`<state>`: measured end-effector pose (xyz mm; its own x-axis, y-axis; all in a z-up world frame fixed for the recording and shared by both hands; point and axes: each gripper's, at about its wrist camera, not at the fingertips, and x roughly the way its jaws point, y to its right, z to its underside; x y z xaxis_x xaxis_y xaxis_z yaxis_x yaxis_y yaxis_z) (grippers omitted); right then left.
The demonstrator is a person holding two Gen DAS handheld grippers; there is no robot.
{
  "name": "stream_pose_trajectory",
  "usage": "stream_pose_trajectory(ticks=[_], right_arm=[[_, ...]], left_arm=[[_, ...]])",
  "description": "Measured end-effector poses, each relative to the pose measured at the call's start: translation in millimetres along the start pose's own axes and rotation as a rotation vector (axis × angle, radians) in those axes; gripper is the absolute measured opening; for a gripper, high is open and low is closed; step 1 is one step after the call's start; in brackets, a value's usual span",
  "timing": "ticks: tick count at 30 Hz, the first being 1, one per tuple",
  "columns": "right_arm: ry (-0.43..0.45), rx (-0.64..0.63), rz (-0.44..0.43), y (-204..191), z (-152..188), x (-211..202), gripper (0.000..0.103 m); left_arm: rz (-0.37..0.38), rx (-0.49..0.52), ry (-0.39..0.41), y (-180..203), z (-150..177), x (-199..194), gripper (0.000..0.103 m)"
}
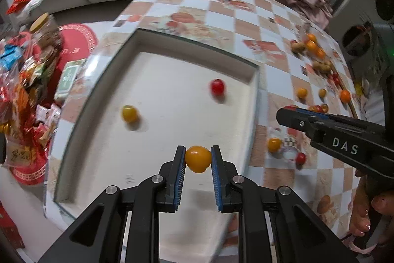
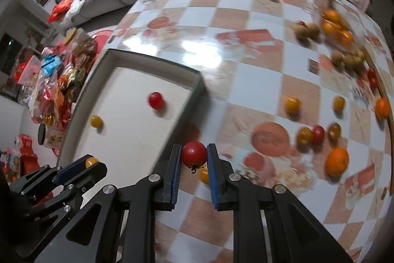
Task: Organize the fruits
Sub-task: 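Carry both tomatoes into the white tray and open both tools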
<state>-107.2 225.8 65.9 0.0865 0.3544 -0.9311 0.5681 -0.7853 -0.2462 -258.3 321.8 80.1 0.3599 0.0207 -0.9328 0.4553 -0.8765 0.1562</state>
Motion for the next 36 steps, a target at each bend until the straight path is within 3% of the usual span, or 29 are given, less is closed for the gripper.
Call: stream_pose_trajectory(ticks=[17, 36], right_arm=[[-0.063, -0.143, -0.031, -78, -34, 61, 0.022], [-0.08, -0.192, 0.023, -92, -37, 89, 0.023]], left_arm=[[-0.128, -0.131, -0.022, -84, 6, 25, 0.022], [-0.172, -0.091, -0.051, -88, 7, 44, 0.023]])
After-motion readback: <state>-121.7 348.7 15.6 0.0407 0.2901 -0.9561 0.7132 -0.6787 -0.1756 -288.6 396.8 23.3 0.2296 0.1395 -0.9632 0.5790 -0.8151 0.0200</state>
